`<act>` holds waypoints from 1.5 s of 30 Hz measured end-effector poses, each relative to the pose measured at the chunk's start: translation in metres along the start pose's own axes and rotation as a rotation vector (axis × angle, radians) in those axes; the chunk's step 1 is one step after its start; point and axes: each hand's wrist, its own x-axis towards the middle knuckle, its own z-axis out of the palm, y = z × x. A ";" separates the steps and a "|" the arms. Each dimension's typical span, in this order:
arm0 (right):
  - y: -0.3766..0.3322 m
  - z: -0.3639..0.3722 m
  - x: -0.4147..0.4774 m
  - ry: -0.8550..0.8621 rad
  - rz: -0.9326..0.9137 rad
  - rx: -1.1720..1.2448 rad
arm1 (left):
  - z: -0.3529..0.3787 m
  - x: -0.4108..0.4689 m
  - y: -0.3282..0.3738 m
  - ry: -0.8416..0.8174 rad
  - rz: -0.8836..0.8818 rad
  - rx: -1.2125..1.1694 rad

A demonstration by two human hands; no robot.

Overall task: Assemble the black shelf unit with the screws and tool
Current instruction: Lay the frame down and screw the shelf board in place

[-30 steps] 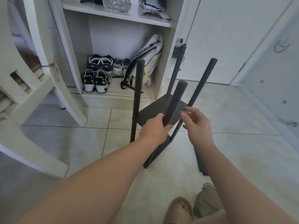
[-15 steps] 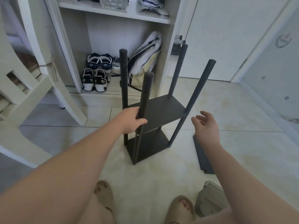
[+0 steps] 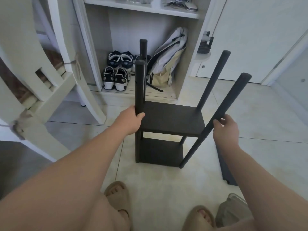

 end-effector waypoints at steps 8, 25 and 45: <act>-0.004 0.019 -0.003 -0.098 0.007 0.108 | 0.002 0.001 -0.003 0.161 -0.101 -0.085; 0.019 -0.002 -0.021 -0.287 -0.127 -0.141 | 0.029 -0.039 0.021 -0.389 -0.225 0.314; 0.223 -0.154 0.007 -0.560 0.277 -0.742 | 0.259 -0.067 0.094 -0.902 0.409 0.644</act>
